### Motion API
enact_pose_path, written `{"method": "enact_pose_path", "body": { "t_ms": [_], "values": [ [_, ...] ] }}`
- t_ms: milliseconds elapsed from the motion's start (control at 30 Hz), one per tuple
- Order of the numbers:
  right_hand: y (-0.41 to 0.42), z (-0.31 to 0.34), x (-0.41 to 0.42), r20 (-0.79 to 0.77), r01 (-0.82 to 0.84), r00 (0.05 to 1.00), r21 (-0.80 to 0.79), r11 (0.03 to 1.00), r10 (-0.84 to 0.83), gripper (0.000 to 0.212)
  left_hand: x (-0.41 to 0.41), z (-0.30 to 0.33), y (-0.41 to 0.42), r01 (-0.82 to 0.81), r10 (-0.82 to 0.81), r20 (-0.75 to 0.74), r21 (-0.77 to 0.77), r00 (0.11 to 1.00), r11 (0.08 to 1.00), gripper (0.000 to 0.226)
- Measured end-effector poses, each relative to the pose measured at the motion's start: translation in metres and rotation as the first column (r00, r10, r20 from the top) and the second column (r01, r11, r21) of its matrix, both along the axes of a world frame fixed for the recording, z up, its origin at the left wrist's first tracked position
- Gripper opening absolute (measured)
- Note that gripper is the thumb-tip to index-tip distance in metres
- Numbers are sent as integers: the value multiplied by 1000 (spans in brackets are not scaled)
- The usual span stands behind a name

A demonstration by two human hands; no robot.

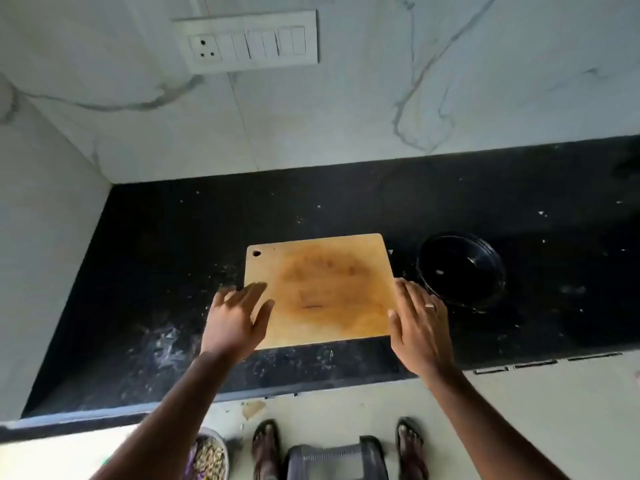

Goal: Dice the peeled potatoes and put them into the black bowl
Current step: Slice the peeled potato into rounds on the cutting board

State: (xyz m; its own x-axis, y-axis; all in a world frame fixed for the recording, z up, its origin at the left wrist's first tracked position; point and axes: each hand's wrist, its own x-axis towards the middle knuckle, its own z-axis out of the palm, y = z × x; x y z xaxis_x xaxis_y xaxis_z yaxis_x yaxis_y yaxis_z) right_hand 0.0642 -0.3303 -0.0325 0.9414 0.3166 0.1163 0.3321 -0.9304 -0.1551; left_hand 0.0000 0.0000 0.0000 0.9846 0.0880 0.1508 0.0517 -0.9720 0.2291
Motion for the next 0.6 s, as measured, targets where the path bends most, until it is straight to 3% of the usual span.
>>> {"method": "enact_pose_path", "body": {
  "t_ms": [133,267,367,600],
  "values": [
    [-12,-47,-15,-58,86,994,-25,996,-88,51,-29,-65,11,-57,57,-89,3,994,998,61],
    [-9,-65,-10,39,23,999,91,996,-26,44,-34,-88,7,-43,43,11,-8,999,999,63],
    [-10,-73,-10,120,-10,993,172,985,-11,39,-38,-95,7,-90,106,153,-112,983,990,60],
    [-12,-84,-11,176,-15,984,197,980,-20,43,-32,-104,0,-95,109,164,-88,980,992,64]
  ]
}}
